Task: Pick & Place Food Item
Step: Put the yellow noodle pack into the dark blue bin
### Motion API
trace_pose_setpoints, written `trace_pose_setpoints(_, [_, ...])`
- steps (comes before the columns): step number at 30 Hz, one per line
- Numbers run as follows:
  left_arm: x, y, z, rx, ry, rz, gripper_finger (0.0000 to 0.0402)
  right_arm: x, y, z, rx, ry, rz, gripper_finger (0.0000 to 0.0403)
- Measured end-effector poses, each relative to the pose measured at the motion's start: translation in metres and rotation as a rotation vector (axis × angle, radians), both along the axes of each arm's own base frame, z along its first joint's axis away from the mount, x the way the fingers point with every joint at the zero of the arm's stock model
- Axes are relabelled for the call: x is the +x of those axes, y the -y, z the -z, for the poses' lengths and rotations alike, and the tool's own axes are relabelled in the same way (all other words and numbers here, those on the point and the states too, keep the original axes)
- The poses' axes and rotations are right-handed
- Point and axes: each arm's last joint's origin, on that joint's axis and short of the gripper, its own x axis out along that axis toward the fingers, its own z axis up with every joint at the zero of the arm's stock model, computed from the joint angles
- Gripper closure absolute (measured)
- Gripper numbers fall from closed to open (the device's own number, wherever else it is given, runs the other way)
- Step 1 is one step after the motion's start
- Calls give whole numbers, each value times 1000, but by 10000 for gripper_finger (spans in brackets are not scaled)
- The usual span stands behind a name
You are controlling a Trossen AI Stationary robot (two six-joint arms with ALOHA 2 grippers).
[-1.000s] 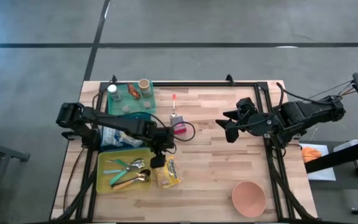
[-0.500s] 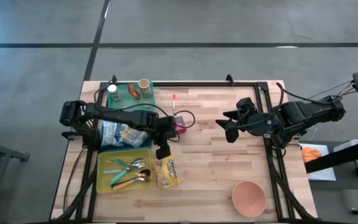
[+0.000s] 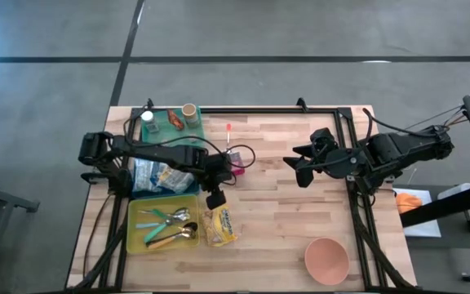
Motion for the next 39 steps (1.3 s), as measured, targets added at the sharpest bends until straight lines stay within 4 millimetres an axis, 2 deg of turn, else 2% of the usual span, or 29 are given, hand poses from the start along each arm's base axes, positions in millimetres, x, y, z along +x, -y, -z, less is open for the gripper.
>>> trace_pose_setpoints(21, [0,-1,0,-8,31,64,143,0,0,0,0,0,0,140])
trace_pose_setpoints(39, [0,-1,0,-27,8,18,143,0,0,0,0,0,1,140])
